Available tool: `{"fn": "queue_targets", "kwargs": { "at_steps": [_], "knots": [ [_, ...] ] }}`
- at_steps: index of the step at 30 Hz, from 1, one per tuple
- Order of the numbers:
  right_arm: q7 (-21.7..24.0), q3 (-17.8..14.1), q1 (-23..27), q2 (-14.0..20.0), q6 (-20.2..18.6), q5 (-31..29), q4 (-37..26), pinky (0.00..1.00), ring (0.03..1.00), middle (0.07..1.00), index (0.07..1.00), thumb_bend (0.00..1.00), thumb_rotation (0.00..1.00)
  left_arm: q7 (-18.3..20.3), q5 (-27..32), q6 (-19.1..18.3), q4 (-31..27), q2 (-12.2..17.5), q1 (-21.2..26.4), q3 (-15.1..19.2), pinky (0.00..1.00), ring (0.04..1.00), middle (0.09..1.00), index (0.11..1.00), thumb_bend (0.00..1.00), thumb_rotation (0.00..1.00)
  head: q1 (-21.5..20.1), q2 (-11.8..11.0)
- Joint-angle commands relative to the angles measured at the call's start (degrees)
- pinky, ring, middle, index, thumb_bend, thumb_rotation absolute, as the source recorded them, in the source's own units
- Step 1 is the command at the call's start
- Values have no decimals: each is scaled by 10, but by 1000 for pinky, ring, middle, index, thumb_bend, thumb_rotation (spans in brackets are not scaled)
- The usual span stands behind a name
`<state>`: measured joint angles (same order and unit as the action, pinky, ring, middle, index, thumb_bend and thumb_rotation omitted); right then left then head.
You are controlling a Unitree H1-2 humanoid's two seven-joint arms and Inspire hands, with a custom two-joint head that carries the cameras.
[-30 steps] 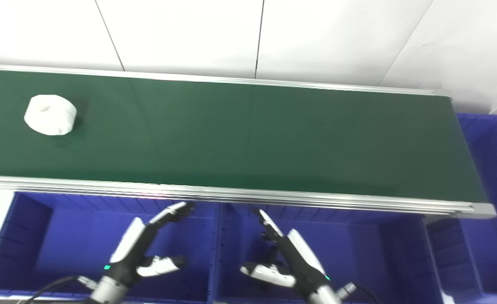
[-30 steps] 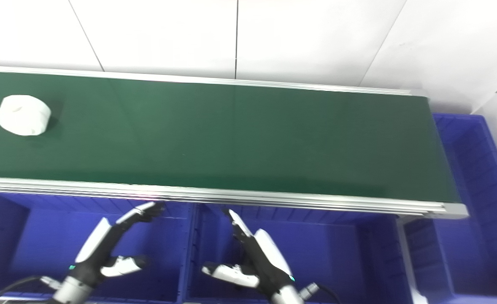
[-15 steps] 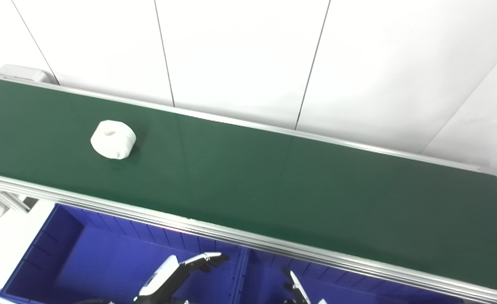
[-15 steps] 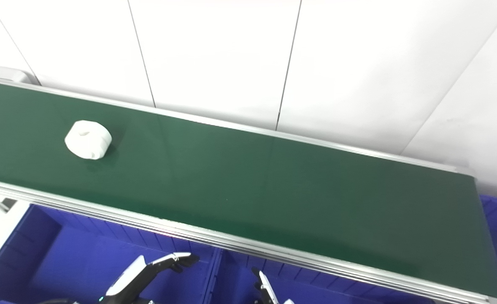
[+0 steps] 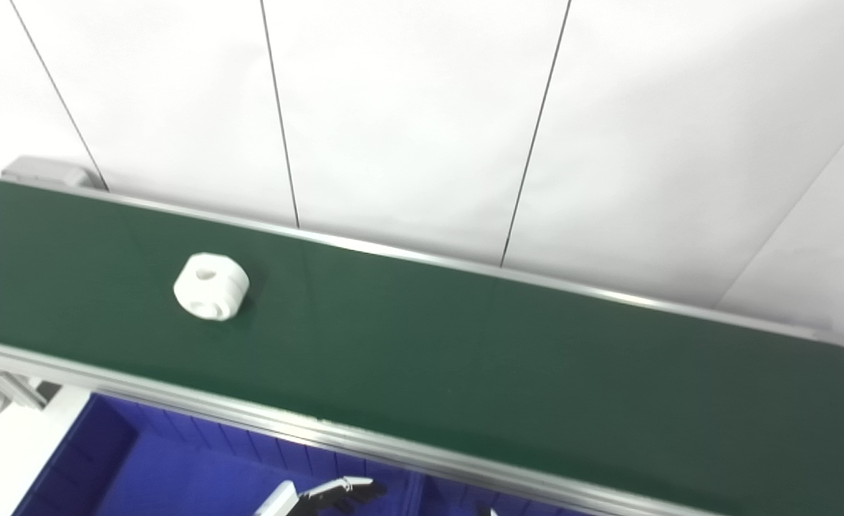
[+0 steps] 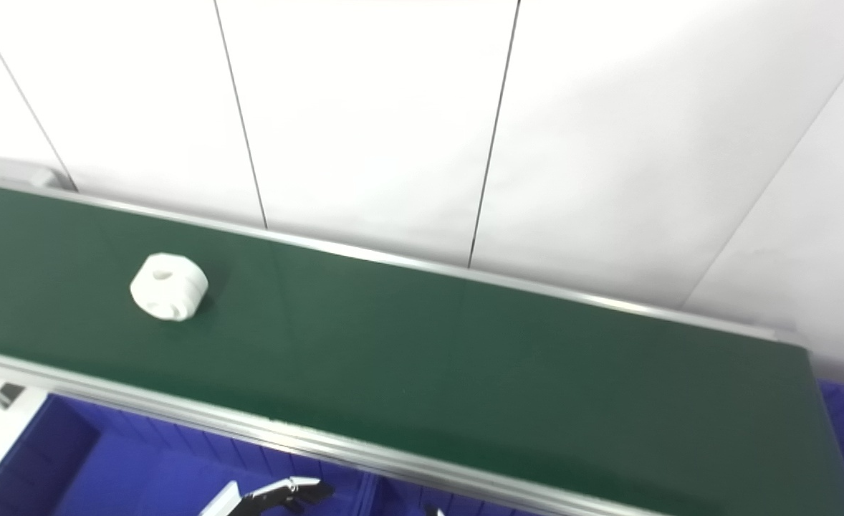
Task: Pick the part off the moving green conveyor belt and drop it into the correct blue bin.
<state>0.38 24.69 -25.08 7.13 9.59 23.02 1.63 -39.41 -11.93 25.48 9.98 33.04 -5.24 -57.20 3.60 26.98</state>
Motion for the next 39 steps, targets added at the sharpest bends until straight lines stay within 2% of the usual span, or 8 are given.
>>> {"fn": "queue_targets", "kwargs": {
  "at_steps": [1, 7, 10, 18, 26, 30, 33, 39],
  "knots": [
    [-8, -1, 6, -6, 38, -4, -2, 727, 904, 972, 1000, 952, 763, -34, -20, 14, -28, 13, 20, 9, 638, 727, 765, 758, 827, 784, 1, -6],
    [-10, -2, 15, -8, 47, -5, 14, 688, 886, 968, 1000, 938, 758, -65, -30, 14, -81, 30, 50, 26, 618, 704, 745, 755, 800, 812, 2, -17],
    [-7, -3, 16, -8, 41, -7, 10, 679, 879, 965, 1000, 939, 749, -70, -36, 14, -120, 37, 56, 52, 611, 697, 737, 744, 782, 813, 4, -17],
    [-6, -6, 20, -3, 46, -8, 14, 682, 876, 962, 1000, 945, 759, -19, -29, 14, -181, 43, 70, 113, 624, 717, 767, 770, 799, 820, 10, -14],
    [3, -11, 26, 4, 43, -18, 13, 692, 880, 961, 1000, 961, 769, 106, -11, 14, -165, 37, 106, 193, 712, 790, 827, 833, 775, 780, 22, -3],
    [8, -13, 31, 9, 47, -25, 15, 693, 885, 960, 1000, 953, 757, 170, -7, 14, -142, 16, 120, 242, 758, 827, 855, 864, 791, 749, 42, 3],
    [10, -15, 31, 10, 47, -32, 14, 748, 910, 967, 1000, 960, 752, 217, -14, 13, -116, -5, 135, 288, 783, 846, 874, 881, 779, 729, 50, 7],
    [11, -17, 32, 13, 51, -33, 13, 773, 919, 969, 1000, 982, 768, 310, -51, -28, -94, -19, 165, 362, 793, 861, 898, 909, 787, 674, 60, 15]
  ]
}}
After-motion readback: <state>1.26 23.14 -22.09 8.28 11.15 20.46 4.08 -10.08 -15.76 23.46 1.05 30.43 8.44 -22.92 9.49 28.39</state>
